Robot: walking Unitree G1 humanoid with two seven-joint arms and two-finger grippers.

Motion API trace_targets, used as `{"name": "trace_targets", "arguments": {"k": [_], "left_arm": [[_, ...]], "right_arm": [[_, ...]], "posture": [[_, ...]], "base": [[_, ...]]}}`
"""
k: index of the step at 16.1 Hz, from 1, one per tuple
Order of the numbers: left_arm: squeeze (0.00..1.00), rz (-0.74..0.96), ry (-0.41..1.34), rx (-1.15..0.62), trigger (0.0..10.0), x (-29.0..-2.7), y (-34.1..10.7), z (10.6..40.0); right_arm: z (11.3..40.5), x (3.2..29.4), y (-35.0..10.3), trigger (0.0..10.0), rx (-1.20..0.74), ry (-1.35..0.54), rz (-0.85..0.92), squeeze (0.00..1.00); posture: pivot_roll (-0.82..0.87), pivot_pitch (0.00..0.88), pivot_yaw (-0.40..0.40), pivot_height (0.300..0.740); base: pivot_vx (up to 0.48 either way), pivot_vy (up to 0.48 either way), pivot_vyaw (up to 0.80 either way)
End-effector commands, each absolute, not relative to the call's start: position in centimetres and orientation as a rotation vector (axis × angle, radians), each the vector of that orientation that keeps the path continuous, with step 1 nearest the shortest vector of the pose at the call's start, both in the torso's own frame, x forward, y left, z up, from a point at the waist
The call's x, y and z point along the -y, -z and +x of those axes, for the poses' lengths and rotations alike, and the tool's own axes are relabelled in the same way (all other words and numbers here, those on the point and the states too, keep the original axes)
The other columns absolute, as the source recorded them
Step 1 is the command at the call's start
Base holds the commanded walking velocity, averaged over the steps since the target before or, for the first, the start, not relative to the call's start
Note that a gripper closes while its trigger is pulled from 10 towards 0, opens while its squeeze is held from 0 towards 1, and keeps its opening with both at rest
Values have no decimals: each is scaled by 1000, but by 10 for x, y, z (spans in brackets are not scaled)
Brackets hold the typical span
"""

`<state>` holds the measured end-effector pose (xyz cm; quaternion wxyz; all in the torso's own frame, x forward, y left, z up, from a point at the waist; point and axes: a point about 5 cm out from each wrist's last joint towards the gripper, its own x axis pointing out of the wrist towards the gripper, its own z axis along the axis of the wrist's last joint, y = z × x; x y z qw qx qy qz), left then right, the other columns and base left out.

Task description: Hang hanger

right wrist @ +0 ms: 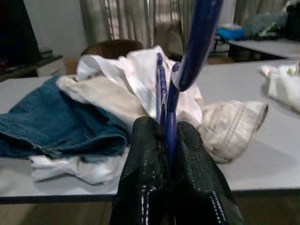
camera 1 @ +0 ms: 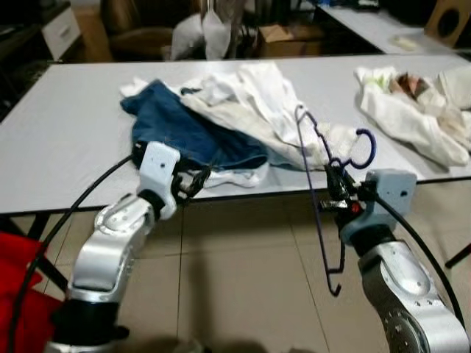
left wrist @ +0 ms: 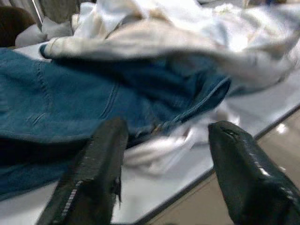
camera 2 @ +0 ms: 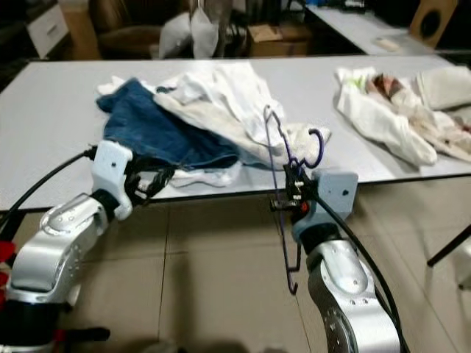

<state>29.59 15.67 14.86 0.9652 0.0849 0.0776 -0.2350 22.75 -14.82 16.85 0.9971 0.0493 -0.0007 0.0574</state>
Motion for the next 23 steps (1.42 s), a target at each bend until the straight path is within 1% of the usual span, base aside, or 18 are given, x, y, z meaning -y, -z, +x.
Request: {"name": "trace_targets", "arguments": {"k": [1,2,4,5,6,7,10,12,15,18,20,21,23], "left_arm": [[1000,233,534,-116,10000,-150,-156,305],[1000,255,532,-112,10000,-152,-156,310],[1000,387,519,-124,10000,-152,-151,322],[761,450,515,-117,10000,-151,-150,329],[431,467,524,-108,10000,-149,-150,332],[0,498,543,-92,10000,-146,-151,337],[0,729,612,-92,10000,-140,-146,360],[0,801,608,-110,10000,-139,-146,373],[0,903,616,-158,10000,-133,-138,382],[0,925,594,-169,10000,-131,-136,387],[0,921,520,-160,10000,-134,-141,392],[0,906,469,-150,10000,-140,-146,395],[0,894,460,-145,10000,-143,-149,396]], "right_arm": [[229,154,-168,10000,12,-87,83,0],[228,155,-167,10000,9,-81,83,0],[227,159,-166,10000,7,-68,73,0],[227,161,-167,10000,11,-56,69,0],[227,163,-168,10000,15,-46,66,0],[227,166,-168,10000,18,-35,62,0],[227,172,-169,10000,22,-21,45,0],[227,173,-170,10000,23,-22,38,0],[225,172,-171,10000,17,-27,31,0],[221,172,-171,10000,12,-26,28,0],[219,173,-171,10000,9,-22,26,0],[217,173,-172,10000,6,-18,25,0],[216,174,-171,10000,0,-19,24,0]], "posture": [[-49,0,36,723],[-54,0,39,723],[-61,0,40,723],[-67,0,38,723],[-67,0,38,723],[-70,0,35,723],[-86,0,31,723],[-96,0,30,723],[-119,0,27,723],[-135,0,28,723],[-147,0,31,723],[-149,1,31,723],[-146,4,26,723]], "base": [[0,0,0],[0,0,0],[0,0,0],[0,0,0],[0,0,0],[0,0,0],[0,0,0],[0,0,0],[0,0,0],[0,0,0],[0,0,0],[0,0,0],[0,0,0]]}}
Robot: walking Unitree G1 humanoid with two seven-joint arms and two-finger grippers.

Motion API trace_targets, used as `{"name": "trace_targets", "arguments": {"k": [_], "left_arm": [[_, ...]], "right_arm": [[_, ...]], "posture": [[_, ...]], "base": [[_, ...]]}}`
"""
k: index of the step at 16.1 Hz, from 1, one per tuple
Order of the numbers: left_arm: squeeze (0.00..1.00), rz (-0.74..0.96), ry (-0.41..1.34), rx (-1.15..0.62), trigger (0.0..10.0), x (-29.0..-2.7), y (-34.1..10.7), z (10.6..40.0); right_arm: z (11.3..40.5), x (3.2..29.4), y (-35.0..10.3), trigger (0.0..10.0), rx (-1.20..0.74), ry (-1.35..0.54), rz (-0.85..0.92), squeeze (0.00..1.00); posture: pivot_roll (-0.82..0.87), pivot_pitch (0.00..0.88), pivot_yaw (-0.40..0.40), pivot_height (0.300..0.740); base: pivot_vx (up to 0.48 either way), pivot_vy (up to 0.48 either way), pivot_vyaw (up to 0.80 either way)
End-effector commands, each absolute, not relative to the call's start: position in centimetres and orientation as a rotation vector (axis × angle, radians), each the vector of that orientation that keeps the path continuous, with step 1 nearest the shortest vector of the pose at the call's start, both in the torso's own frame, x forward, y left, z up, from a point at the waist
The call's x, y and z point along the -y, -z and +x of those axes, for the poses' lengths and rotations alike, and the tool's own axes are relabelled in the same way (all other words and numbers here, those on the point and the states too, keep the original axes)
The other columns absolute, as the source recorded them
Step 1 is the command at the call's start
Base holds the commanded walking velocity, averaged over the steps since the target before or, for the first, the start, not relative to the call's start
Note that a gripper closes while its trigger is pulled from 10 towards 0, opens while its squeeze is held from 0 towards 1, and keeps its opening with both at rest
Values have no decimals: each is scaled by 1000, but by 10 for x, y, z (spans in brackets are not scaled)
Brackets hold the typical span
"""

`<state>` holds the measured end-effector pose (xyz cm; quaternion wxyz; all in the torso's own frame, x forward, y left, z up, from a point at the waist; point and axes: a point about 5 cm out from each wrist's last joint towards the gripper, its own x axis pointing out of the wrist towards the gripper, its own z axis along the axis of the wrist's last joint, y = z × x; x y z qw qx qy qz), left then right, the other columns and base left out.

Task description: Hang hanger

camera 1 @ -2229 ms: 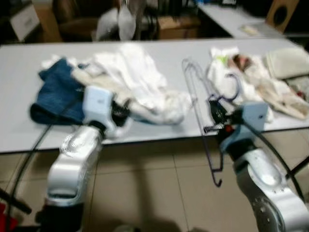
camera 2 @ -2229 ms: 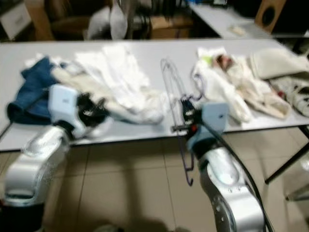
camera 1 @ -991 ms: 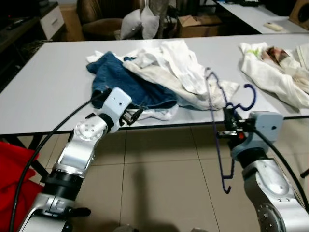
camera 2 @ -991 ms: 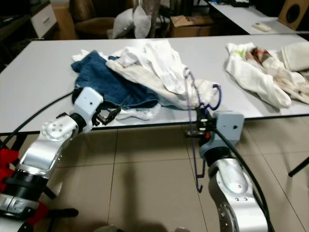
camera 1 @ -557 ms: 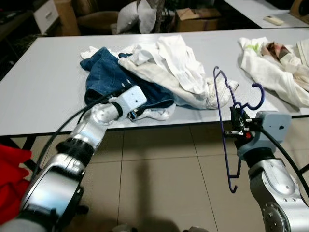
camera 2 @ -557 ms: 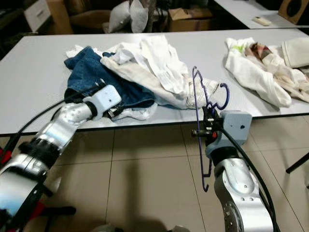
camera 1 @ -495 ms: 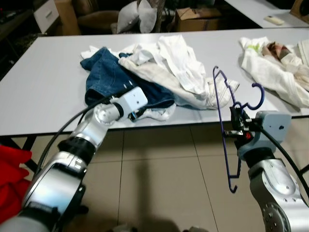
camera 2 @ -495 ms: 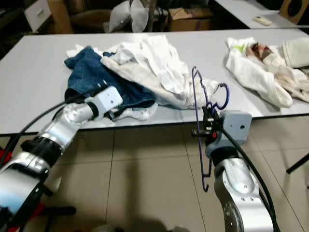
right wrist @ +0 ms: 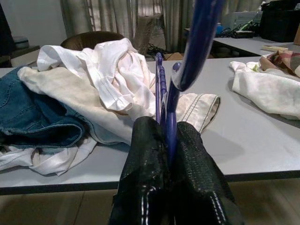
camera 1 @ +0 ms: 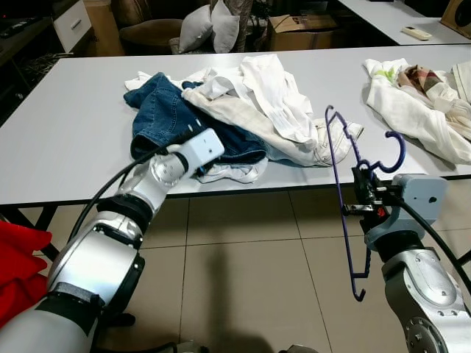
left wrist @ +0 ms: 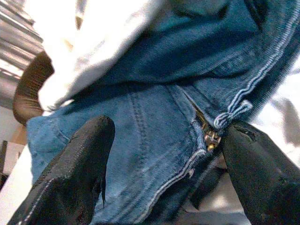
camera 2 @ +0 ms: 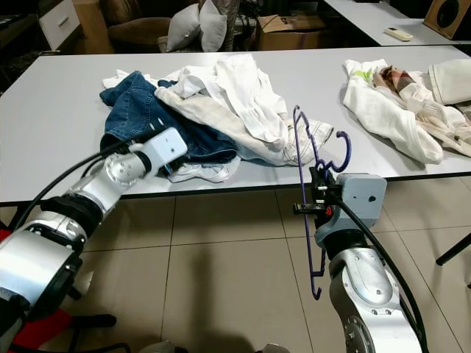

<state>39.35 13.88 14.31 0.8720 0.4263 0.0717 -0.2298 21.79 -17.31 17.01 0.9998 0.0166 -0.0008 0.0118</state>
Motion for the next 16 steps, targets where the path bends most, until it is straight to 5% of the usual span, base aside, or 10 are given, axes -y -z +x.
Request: {"name": "trace_targets", "arguments": {"k": [1,4,5,7,8,9,16], "left_arm": [[0,900,443,-138,10000,-146,-151,397],[0,889,436,-113,10000,-143,-151,397],[0,911,466,-131,8706,-140,-145,395],[0,941,490,-151,3333,-139,-139,393],[0,947,490,-151,2588,-138,-138,393],[0,952,486,-151,667,-137,-139,393],[0,990,444,-185,0,-136,-141,396]], "right_arm": [[216,173,-171,10000,-3,-21,23,0],[218,172,-171,10000,-4,-33,24,0],[218,171,-172,10000,-5,-35,23,0],[219,171,-173,10000,-4,-39,21,0],[220,171,-173,10000,-3,-38,21,0],[220,171,-174,10000,-2,-37,20,0],[211,171,-177,10000,-15,-37,7,0]], "posture": [[-146,4,26,723],[-144,5,17,723],[-145,5,15,723],[-156,9,19,723],[-158,10,20,723],[-166,13,21,723],[-217,64,24,723]], "base": [[0,0,0],[0,0,0],[0,0,0],[0,0,0],[0,0,0],[0,0,0],[0,0,0]]}}
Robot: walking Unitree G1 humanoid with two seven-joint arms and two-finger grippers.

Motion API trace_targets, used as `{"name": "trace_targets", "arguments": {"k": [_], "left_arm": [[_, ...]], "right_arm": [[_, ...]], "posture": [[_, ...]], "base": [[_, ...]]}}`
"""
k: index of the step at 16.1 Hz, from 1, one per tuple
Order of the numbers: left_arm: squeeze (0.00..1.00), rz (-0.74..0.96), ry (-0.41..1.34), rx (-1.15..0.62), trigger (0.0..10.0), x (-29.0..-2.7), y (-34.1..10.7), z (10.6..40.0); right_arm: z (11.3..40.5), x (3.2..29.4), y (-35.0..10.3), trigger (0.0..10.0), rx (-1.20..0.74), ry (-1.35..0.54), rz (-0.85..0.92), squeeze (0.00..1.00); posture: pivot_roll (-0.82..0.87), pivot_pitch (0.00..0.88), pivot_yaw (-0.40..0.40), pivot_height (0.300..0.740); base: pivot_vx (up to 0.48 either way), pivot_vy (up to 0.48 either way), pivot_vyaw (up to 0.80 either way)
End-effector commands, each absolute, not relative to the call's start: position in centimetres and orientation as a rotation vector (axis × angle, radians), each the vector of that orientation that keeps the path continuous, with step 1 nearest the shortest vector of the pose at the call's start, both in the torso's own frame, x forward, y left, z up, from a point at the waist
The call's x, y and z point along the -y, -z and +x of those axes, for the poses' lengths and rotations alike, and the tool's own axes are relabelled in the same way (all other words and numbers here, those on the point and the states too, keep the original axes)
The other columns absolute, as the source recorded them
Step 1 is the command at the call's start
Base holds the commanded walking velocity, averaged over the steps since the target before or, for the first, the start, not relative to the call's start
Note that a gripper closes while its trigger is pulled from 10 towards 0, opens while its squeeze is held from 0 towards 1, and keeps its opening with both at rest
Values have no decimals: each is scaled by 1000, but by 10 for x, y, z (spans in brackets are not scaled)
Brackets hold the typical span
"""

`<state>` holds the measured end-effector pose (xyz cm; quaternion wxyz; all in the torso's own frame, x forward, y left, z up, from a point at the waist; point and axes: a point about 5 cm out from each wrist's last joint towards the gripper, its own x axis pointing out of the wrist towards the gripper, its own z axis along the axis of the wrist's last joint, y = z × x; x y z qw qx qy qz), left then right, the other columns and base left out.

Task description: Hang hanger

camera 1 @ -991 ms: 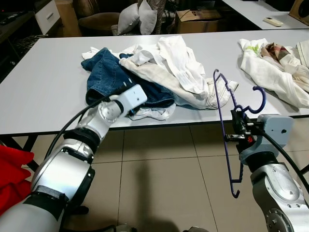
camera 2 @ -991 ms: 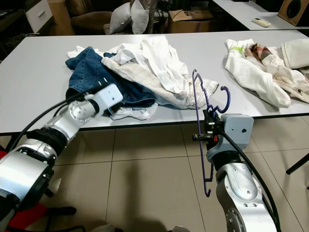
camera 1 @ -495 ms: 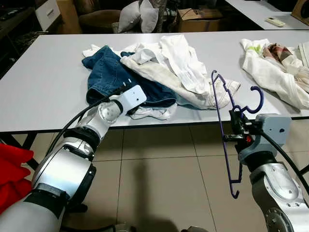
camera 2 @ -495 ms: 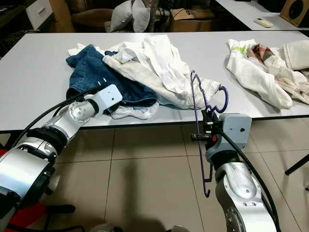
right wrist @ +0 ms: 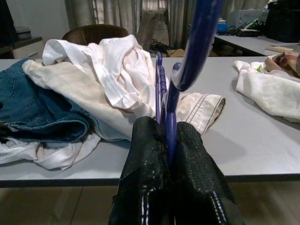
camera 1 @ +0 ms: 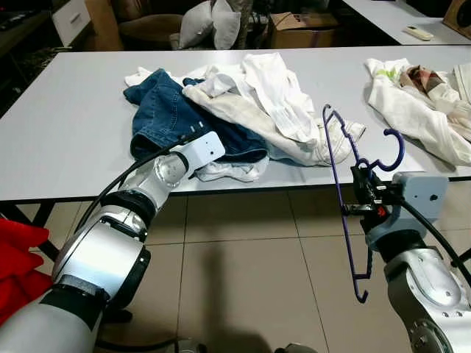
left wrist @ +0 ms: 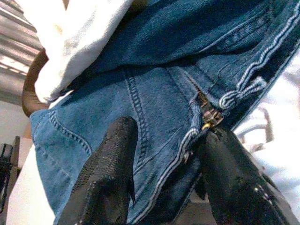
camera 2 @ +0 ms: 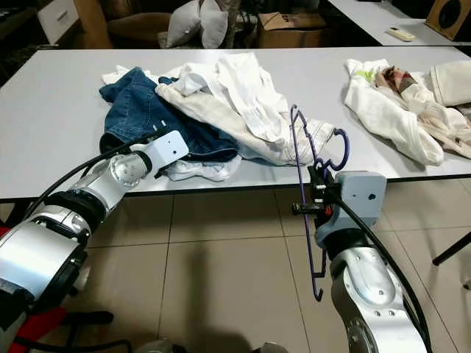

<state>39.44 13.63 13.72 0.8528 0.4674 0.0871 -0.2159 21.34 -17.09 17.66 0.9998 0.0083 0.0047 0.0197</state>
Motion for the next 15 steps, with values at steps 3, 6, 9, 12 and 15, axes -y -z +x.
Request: {"name": "trace_targets", "arguments": {"k": [3,6,9,12,15], "left_arm": [[0,995,445,-203,0,-135,-137,395],[0,1009,426,-243,0,-140,-133,395],[0,1010,399,-267,0,-147,-133,395],[0,976,368,-274,0,-152,-138,397],[0,881,351,-235,0,-152,-154,403]], "right_arm": [[207,170,-177,10000,-29,-38,6,0],[205,169,-178,10000,-29,-47,9,0],[204,166,-178,10000,-27,-64,14,0],[206,162,-182,10000,-4,-97,22,0],[204,151,-187,10000,26,-226,75,0]], "posture": [[-226,77,28,723],[-226,78,29,723],[-225,73,28,723],[-225,61,25,723],[-211,32,25,723]], "base": [[0,0,0],[0,0,0],[0,0,0],[0,0,0],[0,0,0]]}}
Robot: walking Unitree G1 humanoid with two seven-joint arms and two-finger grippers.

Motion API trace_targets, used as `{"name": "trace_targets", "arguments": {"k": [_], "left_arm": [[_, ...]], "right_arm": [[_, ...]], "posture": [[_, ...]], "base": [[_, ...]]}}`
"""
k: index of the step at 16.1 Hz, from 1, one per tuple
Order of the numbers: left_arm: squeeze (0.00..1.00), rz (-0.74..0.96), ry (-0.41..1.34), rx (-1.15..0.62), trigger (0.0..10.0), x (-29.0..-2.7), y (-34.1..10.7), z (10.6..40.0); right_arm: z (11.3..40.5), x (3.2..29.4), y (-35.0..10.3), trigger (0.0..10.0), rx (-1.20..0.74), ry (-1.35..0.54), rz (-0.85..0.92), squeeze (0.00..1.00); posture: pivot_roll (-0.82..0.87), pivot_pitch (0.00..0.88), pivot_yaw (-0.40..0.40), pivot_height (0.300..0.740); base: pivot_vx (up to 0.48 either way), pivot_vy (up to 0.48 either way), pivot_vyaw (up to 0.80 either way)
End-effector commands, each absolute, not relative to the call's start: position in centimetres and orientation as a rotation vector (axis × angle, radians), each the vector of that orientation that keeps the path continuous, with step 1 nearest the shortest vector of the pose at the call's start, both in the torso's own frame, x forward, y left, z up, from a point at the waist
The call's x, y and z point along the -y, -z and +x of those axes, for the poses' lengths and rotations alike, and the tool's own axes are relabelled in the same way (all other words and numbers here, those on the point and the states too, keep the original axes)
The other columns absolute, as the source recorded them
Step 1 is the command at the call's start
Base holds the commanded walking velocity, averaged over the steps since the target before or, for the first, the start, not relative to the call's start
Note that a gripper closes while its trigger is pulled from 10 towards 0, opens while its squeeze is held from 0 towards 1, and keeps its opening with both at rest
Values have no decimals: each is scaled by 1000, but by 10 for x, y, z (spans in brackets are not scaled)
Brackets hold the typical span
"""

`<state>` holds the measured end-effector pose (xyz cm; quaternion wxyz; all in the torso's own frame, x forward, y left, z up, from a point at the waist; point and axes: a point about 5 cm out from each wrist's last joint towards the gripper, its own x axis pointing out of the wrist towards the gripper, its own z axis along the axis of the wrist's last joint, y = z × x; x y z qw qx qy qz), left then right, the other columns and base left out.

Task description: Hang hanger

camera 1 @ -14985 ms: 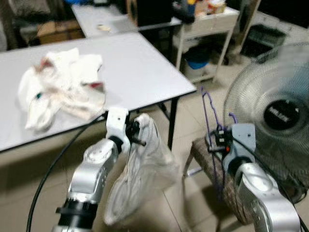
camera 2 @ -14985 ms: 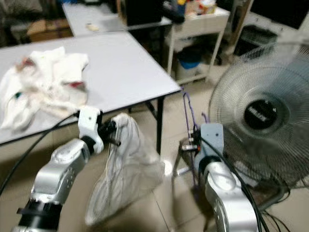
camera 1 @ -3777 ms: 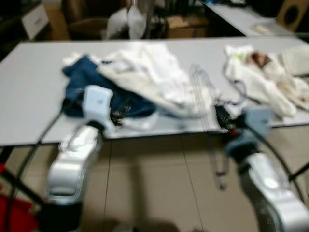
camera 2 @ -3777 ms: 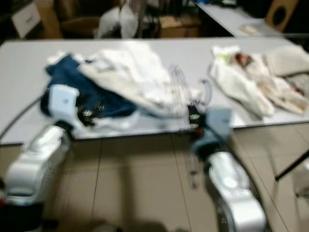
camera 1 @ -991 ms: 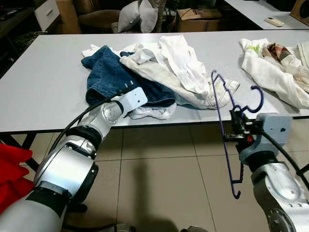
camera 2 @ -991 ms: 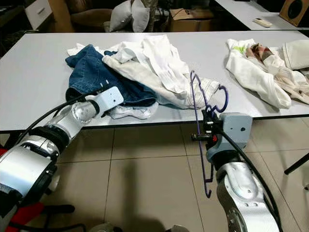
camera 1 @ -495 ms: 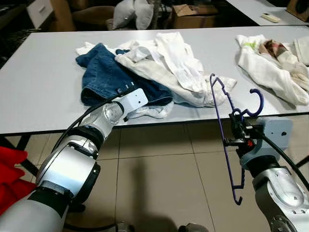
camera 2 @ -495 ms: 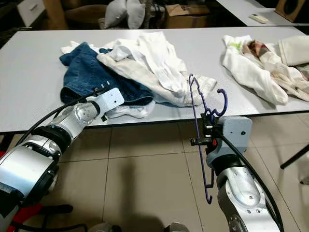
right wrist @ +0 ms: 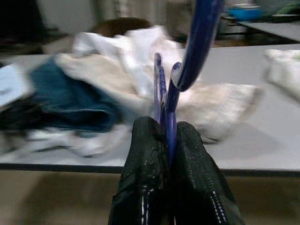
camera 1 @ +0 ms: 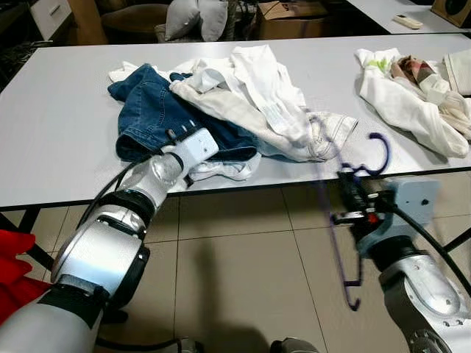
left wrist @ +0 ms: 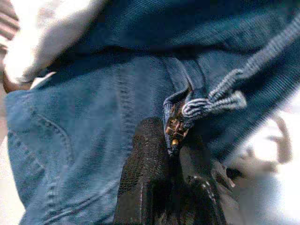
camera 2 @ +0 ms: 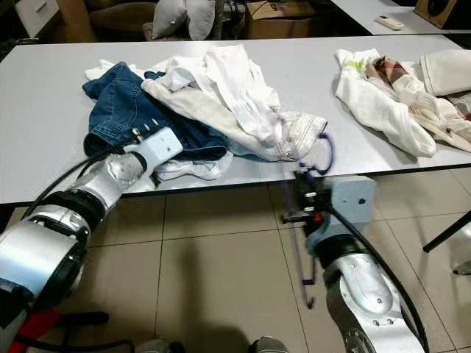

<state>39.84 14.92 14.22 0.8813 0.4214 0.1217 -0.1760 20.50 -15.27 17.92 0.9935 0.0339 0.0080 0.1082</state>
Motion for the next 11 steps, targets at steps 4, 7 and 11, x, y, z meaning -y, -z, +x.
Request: {"name": "trace_targets", "arguments": {"k": [4,7,11], "left_arm": [[0,712,293,-107,0,-163,-206,416],[0,513,363,19,0,-159,-260,423],[0,450,493,108,0,-152,-302,422]], "right_arm": [[201,135,-177,10000,-38,-437,97,0],[204,116,-171,10000,-81,-577,141,0],[224,101,-168,10000,-92,-645,179,0]], "posture": [[-163,0,36,723],[-100,0,33,723],[-42,0,25,723]], "base": [[0,0,0],[0,0,0],[0,0,0]]}}
